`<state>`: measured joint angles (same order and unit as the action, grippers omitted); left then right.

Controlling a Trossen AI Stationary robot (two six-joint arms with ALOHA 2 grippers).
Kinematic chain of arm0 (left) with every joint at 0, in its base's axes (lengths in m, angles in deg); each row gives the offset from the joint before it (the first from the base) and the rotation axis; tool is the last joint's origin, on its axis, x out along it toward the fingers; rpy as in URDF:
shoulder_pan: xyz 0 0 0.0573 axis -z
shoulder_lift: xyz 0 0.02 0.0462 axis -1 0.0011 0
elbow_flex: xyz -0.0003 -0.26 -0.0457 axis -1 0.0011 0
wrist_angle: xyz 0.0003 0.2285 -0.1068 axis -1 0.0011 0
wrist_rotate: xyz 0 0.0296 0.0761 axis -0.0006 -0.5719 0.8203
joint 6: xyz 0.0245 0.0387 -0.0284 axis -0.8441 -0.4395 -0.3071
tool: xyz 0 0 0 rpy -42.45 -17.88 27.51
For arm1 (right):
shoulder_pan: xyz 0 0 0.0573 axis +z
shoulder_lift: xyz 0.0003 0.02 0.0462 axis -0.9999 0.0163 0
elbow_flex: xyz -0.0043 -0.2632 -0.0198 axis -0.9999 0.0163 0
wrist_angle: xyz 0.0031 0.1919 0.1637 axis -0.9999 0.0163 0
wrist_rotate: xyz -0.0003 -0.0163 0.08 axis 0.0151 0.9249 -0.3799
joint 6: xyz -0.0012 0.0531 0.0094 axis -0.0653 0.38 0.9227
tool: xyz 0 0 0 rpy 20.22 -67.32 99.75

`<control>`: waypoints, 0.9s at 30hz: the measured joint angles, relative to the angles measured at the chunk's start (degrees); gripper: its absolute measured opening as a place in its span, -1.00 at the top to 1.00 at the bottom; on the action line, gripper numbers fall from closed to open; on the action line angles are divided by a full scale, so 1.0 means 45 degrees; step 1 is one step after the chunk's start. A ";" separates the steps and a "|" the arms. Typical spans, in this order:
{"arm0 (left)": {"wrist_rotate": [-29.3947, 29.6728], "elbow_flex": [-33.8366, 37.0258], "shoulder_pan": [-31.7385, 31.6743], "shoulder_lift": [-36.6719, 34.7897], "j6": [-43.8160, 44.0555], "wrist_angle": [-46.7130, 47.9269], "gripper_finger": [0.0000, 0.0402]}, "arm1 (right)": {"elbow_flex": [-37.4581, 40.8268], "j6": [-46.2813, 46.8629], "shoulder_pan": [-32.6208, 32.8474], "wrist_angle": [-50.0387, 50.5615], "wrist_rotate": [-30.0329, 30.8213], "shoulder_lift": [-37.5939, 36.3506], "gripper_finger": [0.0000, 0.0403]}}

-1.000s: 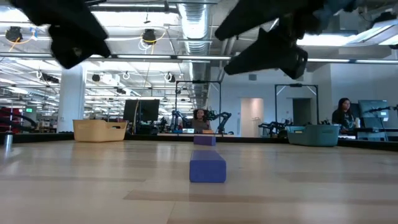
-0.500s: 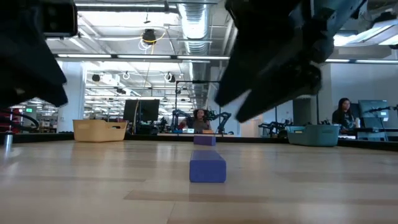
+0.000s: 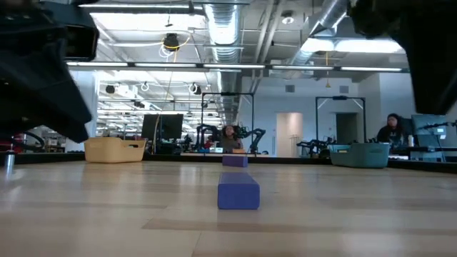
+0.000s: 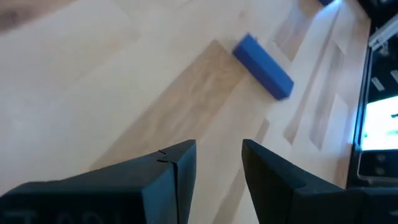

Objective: Sort & place blocks by color
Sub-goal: Put the bottom right blue block into the orange bin

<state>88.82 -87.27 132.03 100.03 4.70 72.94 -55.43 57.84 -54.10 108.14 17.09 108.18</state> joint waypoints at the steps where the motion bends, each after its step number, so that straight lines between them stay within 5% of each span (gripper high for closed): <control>1: -0.0007 0.0000 -0.0102 0.0000 -0.0056 -0.0031 0.43 | 0.0000 0.0208 0.0017 0.0234 -0.0331 0.0063 -0.27; 17: -0.1479 0.0000 -0.0584 -0.0010 -0.1214 -0.0042 0.43 | 0.2700 0.4952 0.2027 -0.2145 -0.3637 -0.0013 -0.27; 27: -0.2355 0.0000 -0.1389 -0.0013 -0.2236 -0.0066 0.43 | 0.4319 0.6446 0.2485 -0.5105 -0.3681 -0.0098 -0.26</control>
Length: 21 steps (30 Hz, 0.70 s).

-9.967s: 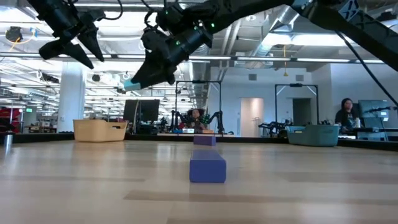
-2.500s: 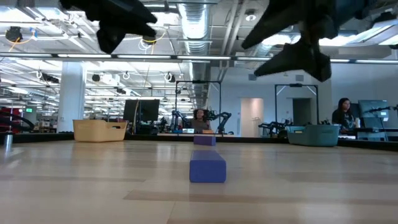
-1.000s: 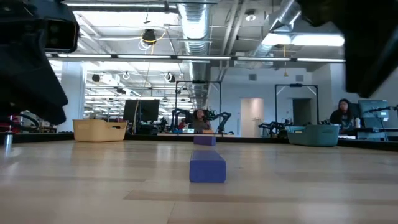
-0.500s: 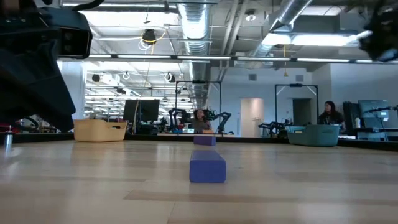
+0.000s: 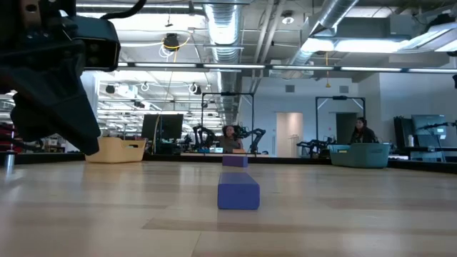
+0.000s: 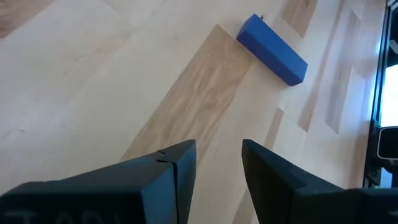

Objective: Sort & place blocks by color
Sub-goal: Put the bottom right blue block into the orange bin

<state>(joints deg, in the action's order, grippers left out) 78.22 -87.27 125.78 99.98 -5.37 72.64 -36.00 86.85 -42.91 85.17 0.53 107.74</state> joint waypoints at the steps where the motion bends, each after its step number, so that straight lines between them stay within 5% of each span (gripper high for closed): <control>1: -0.0124 0.0000 -0.0061 -0.0002 -0.0084 -0.0002 0.43 | 0.0088 0.0005 -0.0006 -0.0086 0.0003 -0.0011 -0.26; 6: -0.0275 0.0000 -0.0212 -0.0002 -0.0213 -0.0013 0.43 | 0.0276 -0.0334 -0.0135 -0.0264 0.0083 0.0012 -0.05; 16: -0.0008 0.0000 -0.0306 -0.0559 -0.0577 -0.0017 0.43 | 0.0340 -0.2264 -0.1177 -0.0551 0.0392 -0.0447 0.77; 21: 0.0492 0.0000 -0.0693 -0.1399 -0.1224 0.0004 0.43 | 0.0379 -0.3262 -0.1923 -0.1125 0.3718 -0.1563 0.78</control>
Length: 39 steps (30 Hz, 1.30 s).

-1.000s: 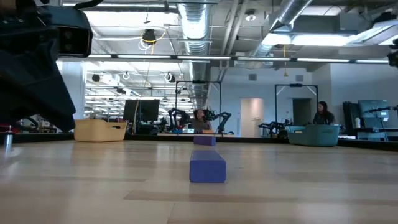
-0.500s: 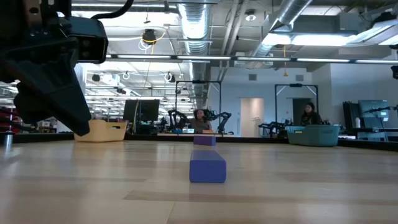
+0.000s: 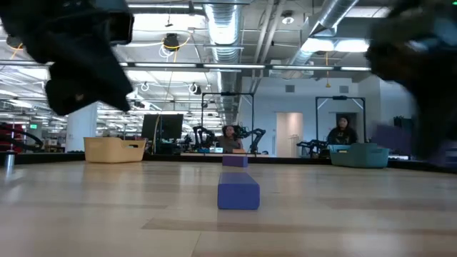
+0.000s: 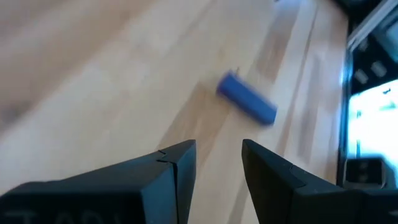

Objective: Sort & place blocks by color
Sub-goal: Put the bottom right blue block into the orange bin

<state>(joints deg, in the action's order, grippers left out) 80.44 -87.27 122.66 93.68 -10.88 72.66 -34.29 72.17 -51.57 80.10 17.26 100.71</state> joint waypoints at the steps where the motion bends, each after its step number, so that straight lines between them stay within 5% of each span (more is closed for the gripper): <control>1: 0.0141 0.0000 -0.0106 -0.0201 -0.0152 -0.0024 0.43 | 0.0003 -0.0375 -0.0120 -0.0050 0.0798 -0.0273 0.78; 9: 0.2103 0.0000 -0.1178 -0.1785 -0.4244 -0.1872 0.43 | -0.0020 -0.8607 -0.1357 -0.5113 0.3997 -0.0881 0.73; 15: 0.0377 -0.0108 -0.2190 -0.1675 -0.7241 -0.4968 0.43 | -0.0440 -1.4042 -0.2284 -0.7637 0.4087 -0.0523 0.73; 24: -0.0082 -0.0471 -0.3025 -0.1503 -0.9458 -0.5159 0.03 | -0.1624 -1.6668 -0.3241 -0.7952 0.3723 -0.0334 0.73; 29: -0.2574 -0.0471 -0.3618 -0.1503 -0.9932 -0.5669 -0.14 | -0.2063 -1.7609 -0.3585 -0.7879 0.2658 -0.0308 0.72; 39: -0.4078 -0.0466 -0.4325 -0.1508 -1.0330 -0.6239 0.37 | -0.2264 -1.8503 -0.3881 -0.8458 0.1496 -0.0319 0.72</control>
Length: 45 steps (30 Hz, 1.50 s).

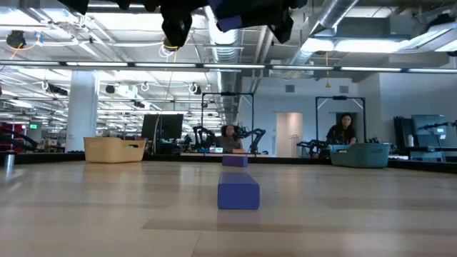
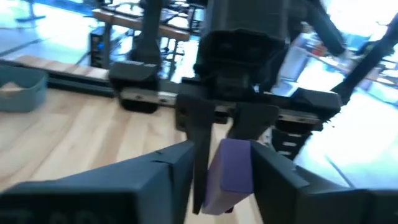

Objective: Sort & place blocks by color
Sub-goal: Put the bottom right blue block into the orange bin

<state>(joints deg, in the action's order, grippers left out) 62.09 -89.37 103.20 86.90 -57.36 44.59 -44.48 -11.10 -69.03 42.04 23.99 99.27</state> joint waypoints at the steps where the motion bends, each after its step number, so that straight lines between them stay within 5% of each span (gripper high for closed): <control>1: -0.0250 0.0000 -0.0048 0.0000 -0.0065 -0.0076 0.44 | 0.0000 0.0007 -0.0007 -0.0061 -0.0137 -0.0001 0.72; 7: -0.1171 0.0005 -0.0384 0.0000 -0.0485 -0.0200 0.88 | 0.0000 0.0143 -0.0164 -0.0070 -0.0322 -0.0005 0.72; 16: -0.1225 0.0010 -0.0443 0.0000 -0.0545 -0.0164 0.82 | 0.0000 0.0597 -0.0188 -0.0080 -0.0430 -0.0005 0.70; 21: -0.0880 0.0005 -0.0443 -0.0151 -0.0491 0.0321 0.87 | 0.0000 0.1411 -0.0341 0.0063 -0.0479 -0.0005 0.52; 32: 0.0921 0.0010 0.0021 -0.2395 0.0247 0.6411 0.87 | -0.0010 0.3986 -0.0409 0.2774 0.0954 -0.0010 0.11; 45: 0.0419 0.0010 0.1863 -0.4847 0.6949 1.3794 0.86 | -0.0010 0.4120 -0.0739 0.3118 0.0966 -0.0010 0.16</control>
<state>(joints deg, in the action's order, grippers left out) 63.97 -89.33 111.58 65.09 -26.09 106.66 -44.53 7.44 -72.36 56.07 28.33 99.23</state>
